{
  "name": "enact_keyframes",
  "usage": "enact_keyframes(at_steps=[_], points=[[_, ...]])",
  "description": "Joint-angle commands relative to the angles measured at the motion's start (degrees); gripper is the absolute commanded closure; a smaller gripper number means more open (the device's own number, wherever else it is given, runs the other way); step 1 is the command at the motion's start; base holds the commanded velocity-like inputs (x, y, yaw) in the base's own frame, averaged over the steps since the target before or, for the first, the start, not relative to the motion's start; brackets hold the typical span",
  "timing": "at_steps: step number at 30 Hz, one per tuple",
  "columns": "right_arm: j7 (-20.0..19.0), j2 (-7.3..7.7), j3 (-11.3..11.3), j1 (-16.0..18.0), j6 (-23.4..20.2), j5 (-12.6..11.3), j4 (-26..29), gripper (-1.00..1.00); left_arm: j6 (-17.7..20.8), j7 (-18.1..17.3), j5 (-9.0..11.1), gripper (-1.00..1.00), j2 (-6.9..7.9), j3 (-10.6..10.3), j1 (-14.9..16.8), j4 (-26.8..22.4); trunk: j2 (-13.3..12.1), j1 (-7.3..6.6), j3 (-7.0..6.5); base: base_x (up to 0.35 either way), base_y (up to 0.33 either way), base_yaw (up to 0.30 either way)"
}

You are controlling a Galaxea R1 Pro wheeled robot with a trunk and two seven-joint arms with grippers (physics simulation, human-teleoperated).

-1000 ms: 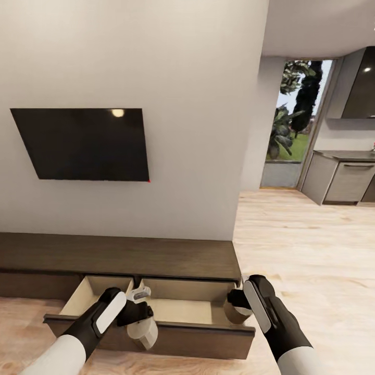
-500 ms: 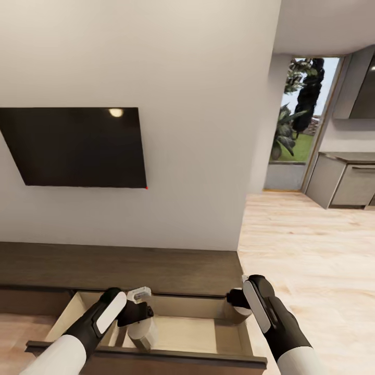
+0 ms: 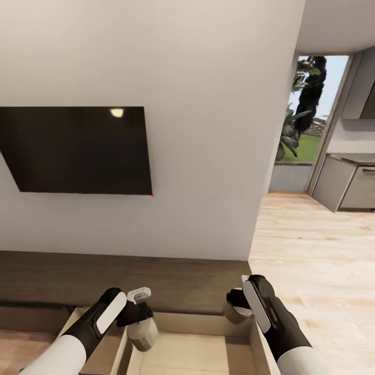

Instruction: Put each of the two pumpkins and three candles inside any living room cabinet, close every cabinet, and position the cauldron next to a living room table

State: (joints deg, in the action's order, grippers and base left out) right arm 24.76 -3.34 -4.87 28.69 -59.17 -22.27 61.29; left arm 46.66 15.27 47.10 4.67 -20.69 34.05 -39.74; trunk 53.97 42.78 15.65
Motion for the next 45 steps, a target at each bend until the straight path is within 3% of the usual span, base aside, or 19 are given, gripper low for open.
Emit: enact_keyframes(at_steps=[1, 12, 20, 27, 45], points=[[0.5, -0.01, 0.0, 0.0, -0.1, -0.6, 0.1, 1.00, 0.0, 0.5, 0.7, 1.00, 0.08, -0.3, 0.1, -0.1, 0.1, 0.04, 0.08, 0.303, 0.045, 0.000], [0.5, 0.00, 0.0, 0.0, 0.0, -0.6, 0.1, 1.00, 0.0, 0.2, 0.8, 1.00, 0.08, -0.4, 0.1, -0.1, 0.1, 0.04, 0.08, 0.176, 0.027, 0.000], [0.4, 0.00, 0.0, 0.0, 0.0, -0.7, 0.1, 1.00, 0.0, 0.1, 0.7, 1.00, 0.08, -0.4, 0.1, -0.1, 0.1, 0.04, 0.00, -0.086, 0.115, -0.002], [-3.3, 0.09, 0.0, 0.0, -0.2, -0.6, 0.1, 1.00, 0.0, 0.1, 0.7, 1.00, 0.08, -0.4, 0.1, -0.1, 0.1, 0.04, -0.41, -0.012, 0.024, -0.070], [-3.6, 0.09, 0.0, 0.0, -0.2, -0.6, 0.1, 1.00, -0.1, 0.4, 0.7, 1.00, 0.08, -0.4, 0.1, -0.4, 0.1, 0.04, -0.46, 0.014, 0.047, -0.003]])
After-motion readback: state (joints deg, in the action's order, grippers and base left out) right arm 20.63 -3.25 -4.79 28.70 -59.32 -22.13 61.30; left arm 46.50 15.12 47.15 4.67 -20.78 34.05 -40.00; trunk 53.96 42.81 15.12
